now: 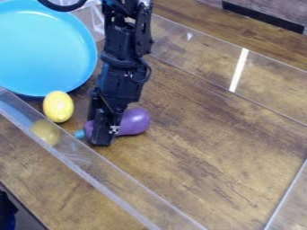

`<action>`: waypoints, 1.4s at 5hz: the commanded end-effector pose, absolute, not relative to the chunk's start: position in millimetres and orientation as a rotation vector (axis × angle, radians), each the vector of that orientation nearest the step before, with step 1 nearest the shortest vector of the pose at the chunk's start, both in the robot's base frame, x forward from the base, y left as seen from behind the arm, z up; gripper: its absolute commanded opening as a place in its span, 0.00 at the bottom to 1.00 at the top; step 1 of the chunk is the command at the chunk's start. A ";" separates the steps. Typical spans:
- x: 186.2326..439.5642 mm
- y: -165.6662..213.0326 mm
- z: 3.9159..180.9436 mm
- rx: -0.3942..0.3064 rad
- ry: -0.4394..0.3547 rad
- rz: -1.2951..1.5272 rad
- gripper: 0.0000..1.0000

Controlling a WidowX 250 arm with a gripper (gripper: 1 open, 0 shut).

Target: Put the purple eggplant on the blue tray

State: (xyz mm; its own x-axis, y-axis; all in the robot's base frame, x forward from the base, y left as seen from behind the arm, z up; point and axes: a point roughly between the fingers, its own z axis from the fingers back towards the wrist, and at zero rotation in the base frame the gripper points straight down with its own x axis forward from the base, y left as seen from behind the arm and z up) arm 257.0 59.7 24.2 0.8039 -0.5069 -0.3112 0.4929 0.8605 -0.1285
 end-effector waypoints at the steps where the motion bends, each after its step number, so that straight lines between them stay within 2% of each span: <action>1: 267.3 67.9 44.7 -0.005 0.272 -0.513 0.00; 7: 272.5 69.7 64.0 0.033 0.269 -0.501 0.00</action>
